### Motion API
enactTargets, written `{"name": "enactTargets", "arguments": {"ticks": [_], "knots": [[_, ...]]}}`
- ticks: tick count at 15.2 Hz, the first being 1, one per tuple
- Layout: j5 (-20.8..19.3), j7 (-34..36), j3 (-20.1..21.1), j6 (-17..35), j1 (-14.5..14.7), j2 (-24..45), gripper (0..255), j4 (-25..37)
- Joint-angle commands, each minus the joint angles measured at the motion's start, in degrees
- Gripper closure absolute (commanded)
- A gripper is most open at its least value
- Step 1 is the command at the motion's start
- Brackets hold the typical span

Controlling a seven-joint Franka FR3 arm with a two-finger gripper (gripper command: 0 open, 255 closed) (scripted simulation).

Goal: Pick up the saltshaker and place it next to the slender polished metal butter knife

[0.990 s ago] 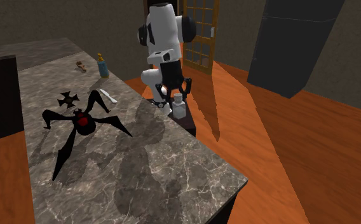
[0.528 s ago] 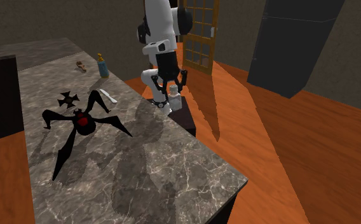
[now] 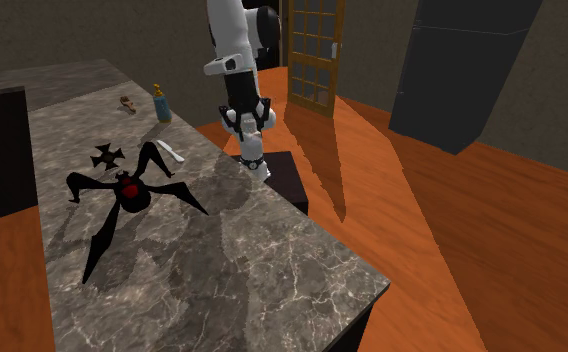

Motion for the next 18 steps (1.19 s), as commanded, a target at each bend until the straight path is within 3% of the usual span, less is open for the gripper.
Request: {"name": "enactTargets", "arguments": {"ticks": [1, 9, 18], "knots": [[-0.21, -1.24, -0.74, -0.14, -0.55, -4.11, 255, -4.13], [-2.13, -6.40, -4.47, -3.61, -3.17, -18.68, 255, -15.75], [-6.25, -12.92, -9.87, -10.86, -6.99, -32.92, 255, -23.22]]}}
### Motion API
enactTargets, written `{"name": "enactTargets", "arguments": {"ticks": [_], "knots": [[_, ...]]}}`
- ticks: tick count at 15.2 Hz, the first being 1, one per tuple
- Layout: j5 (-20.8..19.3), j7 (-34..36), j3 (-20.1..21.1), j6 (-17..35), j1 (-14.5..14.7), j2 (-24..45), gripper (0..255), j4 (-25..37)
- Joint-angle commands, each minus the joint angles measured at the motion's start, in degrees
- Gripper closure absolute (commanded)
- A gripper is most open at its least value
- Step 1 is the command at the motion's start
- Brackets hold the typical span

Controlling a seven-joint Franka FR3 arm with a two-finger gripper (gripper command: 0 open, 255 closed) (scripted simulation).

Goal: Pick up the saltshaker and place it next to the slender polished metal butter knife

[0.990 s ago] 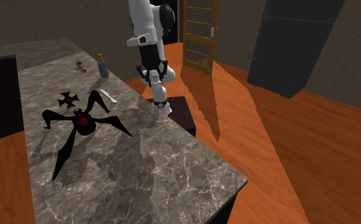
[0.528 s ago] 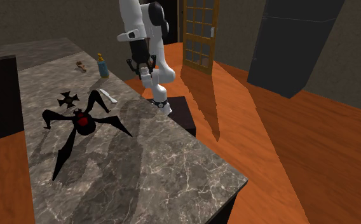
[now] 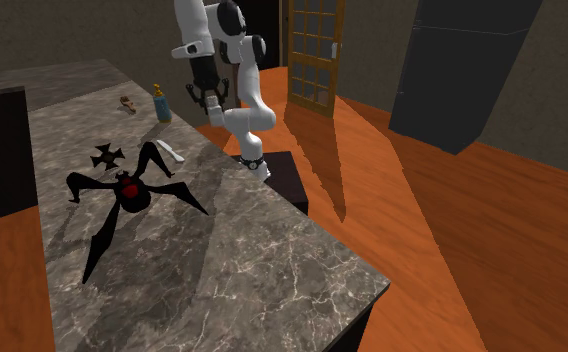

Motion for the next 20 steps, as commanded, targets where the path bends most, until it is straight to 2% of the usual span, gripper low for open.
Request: {"name": "enactTargets", "arguments": {"ticks": [1, 10, 20], "knots": [[-1.02, -1.41, -1.13, -1.87, -0.87, -2.84, 255, -1.07], [-7.20, -9.50, -8.05, -11.26, -5.11, -13.23, 255, -2.16], [-15.86, -20.25, -16.88, -21.68, -8.35, -19.64, 255, 3.03]]}}
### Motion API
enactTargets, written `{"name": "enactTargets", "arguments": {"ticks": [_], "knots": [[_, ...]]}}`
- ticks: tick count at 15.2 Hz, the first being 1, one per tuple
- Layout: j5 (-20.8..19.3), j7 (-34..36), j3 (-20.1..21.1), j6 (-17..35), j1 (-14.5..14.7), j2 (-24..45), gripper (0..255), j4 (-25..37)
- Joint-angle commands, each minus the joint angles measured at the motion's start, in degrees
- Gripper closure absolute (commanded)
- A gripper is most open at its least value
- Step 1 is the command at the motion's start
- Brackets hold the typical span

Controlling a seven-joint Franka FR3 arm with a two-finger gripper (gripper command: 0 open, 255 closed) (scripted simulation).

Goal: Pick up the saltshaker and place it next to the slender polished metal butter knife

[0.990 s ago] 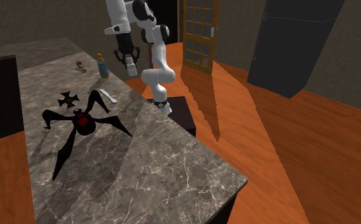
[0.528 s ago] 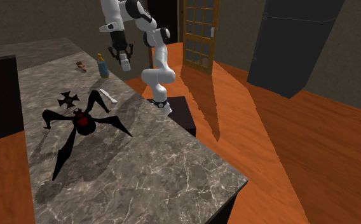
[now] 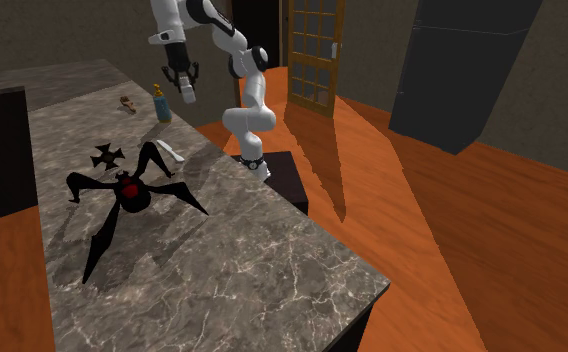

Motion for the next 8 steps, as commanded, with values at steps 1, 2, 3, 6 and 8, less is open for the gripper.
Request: {"name": "enactTargets", "arguments": {"ticks": [1, 2, 3, 6, 8], "knots": [[-2.09, -2.40, -1.96, -1.67, -0.48, -1.15, 255, 0.89], [-3.04, -3.59, -2.87, -2.64, -0.61, -1.45, 255, 1.82], [-4.01, -4.79, -3.78, -3.59, -0.69, -1.71, 255, 2.80], [-6.94, -8.45, -6.49, -6.31, -0.70, -2.21, 255, 6.09], [-7.49, -8.47, -6.88, -5.37, -1.17, -3.32, 255, 4.08]]}}
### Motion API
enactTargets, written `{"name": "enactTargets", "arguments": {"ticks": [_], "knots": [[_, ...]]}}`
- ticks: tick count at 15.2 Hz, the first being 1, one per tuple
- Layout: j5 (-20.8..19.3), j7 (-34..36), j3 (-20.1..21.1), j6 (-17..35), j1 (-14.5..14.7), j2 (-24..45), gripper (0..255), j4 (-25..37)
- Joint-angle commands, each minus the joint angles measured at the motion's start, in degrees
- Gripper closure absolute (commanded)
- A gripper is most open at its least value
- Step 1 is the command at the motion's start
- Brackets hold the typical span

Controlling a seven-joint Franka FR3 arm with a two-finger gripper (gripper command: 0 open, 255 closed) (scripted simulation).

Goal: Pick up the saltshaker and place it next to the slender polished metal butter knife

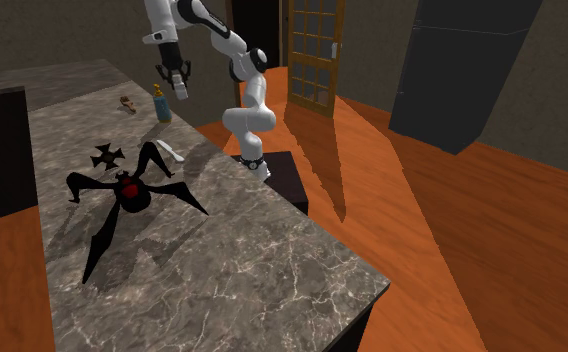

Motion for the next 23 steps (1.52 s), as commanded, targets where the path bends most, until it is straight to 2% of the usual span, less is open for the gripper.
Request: {"name": "enactTargets", "arguments": {"ticks": [1, 23], "knots": [[-0.76, -0.33, -0.55, 0.63, -0.49, -1.15, 255, -1.70], [-8.56, -1.26, -7.58, 9.96, -5.72, -11.40, 255, -20.84]]}}
